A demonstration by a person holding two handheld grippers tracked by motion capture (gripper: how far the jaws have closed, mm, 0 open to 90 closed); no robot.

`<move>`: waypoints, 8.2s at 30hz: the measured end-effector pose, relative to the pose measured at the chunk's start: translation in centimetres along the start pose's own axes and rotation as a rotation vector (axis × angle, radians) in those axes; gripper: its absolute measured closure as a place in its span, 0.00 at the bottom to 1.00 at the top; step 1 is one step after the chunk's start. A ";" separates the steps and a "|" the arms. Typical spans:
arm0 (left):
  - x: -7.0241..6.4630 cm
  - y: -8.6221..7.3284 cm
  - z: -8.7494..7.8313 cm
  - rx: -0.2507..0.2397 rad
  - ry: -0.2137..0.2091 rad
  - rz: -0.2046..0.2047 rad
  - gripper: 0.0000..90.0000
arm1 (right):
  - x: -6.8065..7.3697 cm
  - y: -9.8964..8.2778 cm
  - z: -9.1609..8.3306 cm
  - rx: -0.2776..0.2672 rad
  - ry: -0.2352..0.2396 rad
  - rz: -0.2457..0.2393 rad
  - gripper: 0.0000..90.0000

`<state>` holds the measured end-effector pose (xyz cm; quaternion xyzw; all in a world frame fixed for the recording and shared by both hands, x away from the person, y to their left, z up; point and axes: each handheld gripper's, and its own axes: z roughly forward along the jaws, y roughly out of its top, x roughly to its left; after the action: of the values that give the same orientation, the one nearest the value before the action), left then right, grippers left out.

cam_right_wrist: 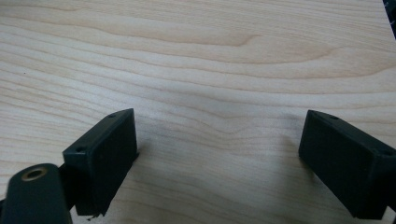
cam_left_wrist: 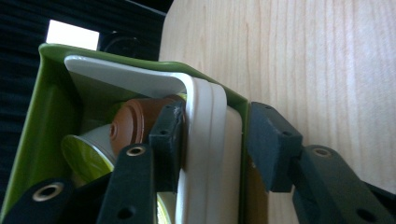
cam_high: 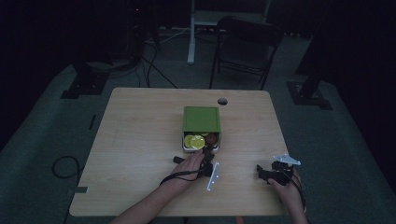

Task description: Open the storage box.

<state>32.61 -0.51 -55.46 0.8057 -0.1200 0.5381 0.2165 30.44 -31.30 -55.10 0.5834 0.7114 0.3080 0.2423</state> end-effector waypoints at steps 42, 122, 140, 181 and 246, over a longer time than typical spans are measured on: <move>-0.4 1.5 -2.4 0.024 -0.011 0.112 0.80 | 0.0 0.0 0.0 0.000 0.001 0.000 0.12; -0.2 3.1 -9.0 -0.066 -0.282 -0.248 0.63 | 0.0 0.0 0.0 0.000 0.001 0.000 0.13; -0.3 0.8 -10.3 -0.075 -0.398 -0.485 0.65 | 0.0 0.0 0.0 0.000 0.001 0.000 0.12; 0.1 -7.8 -13.8 0.048 -0.410 -0.731 0.61 | 0.0 0.0 0.0 0.000 0.000 0.000 0.12; 0.4 -21.3 -17.1 0.396 -0.188 -1.342 0.13 | 0.0 0.0 0.0 0.000 0.001 0.000 0.12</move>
<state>27.91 26.31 -54.19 0.7729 0.4848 0.2283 0.3398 30.44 -31.28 -55.09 0.5833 0.7115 0.3081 0.2419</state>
